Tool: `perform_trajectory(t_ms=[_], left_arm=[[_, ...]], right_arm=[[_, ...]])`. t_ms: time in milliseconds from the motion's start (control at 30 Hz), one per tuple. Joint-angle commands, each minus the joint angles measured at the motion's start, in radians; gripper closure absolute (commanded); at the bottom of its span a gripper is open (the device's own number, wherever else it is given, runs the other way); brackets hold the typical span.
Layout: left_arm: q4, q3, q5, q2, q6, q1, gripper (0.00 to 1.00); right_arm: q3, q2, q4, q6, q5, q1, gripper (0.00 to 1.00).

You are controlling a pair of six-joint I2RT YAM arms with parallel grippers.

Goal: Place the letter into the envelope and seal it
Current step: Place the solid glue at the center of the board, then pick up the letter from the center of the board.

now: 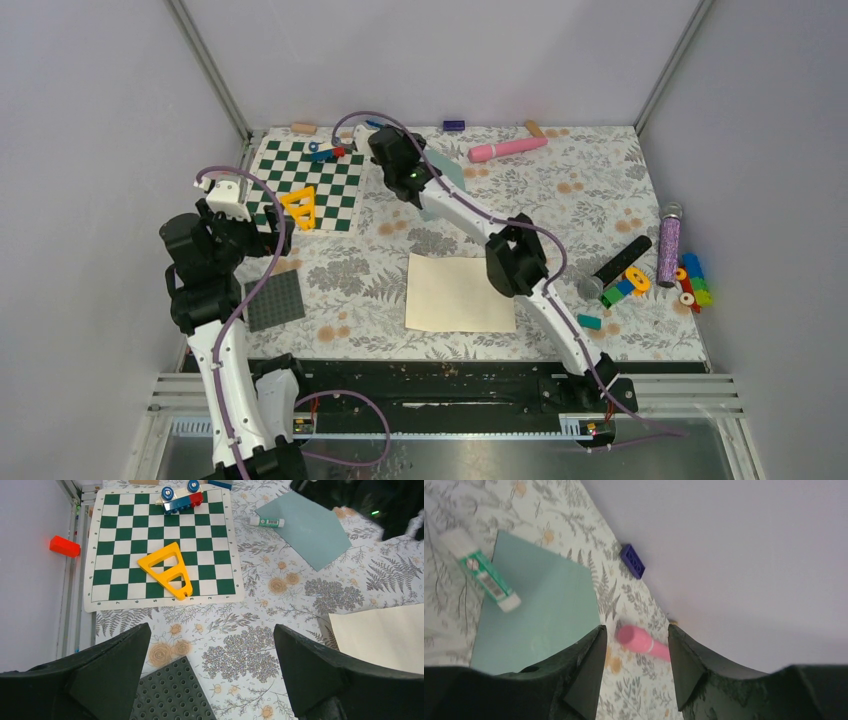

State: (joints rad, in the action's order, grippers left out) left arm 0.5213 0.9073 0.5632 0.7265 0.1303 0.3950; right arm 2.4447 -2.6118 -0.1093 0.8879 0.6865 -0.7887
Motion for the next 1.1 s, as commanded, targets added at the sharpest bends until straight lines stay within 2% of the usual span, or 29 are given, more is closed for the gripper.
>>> perform_trajectory(t_ms=[0, 100, 233, 367, 467, 667, 733, 767, 800, 833, 867, 933, 1067], left_arm=[[-0.047, 0.001, 0.038, -0.007, -0.005, 0.011, 0.01], [-0.047, -0.001, 0.047, -0.018, -0.005, 0.016, 0.01], [-0.047, 0.001, 0.06, -0.029, 0.001, 0.017, 0.01], [-0.027, 0.007, 0.091, -0.047, 0.025, 0.017, 0.01], [0.016, 0.022, 0.166, -0.056, 0.067, 0.016, 0.01], [0.052, 0.039, 0.313, -0.043, 0.101, -0.034, 0.01], [0.068, 0.045, 0.288, -0.02, 0.117, -0.119, 0.01], [0.074, 0.045, 0.226, -0.004, 0.124, -0.192, 0.01], [0.078, 0.044, 0.137, 0.018, 0.131, -0.283, 0.01], [0.078, 0.038, 0.032, 0.044, 0.14, -0.432, 0.01], [0.078, 0.03, -0.1, 0.073, 0.148, -0.536, 0.01], [0.064, 0.015, -0.203, 0.151, 0.151, -0.676, 0.01], [0.055, 0.042, -0.163, 0.345, 0.108, -0.75, 0.01]], right_arm=[[-0.102, 0.286, -0.316, -0.198, -0.114, 0.004, 0.43], [-0.309, 0.475, -0.472, -0.291, -0.261, 0.007, 0.4], [-0.615, 0.748, -0.582, -0.322, -0.438, 0.014, 0.35], [-0.94, 1.003, -0.611, -0.304, -0.509, 0.031, 0.32], [-1.147, 1.182, -0.616, -0.293, -0.561, 0.059, 0.31], [-1.453, 1.416, -0.619, -0.31, -0.66, 0.095, 0.29], [-1.514, 1.47, -0.589, -0.337, -0.656, 0.104, 0.29], [-1.536, 1.492, -0.572, -0.352, -0.65, 0.111, 0.29], [-1.553, 1.513, -0.561, -0.359, -0.651, 0.122, 0.29], [-1.565, 1.533, -0.551, -0.363, -0.65, 0.139, 0.29], [-1.579, 1.553, -0.535, -0.363, -0.64, 0.155, 0.29], [-1.599, 1.586, -0.5, -0.362, -0.613, 0.184, 0.29], [-1.613, 1.621, -0.451, -0.363, -0.521, 0.204, 0.29]])
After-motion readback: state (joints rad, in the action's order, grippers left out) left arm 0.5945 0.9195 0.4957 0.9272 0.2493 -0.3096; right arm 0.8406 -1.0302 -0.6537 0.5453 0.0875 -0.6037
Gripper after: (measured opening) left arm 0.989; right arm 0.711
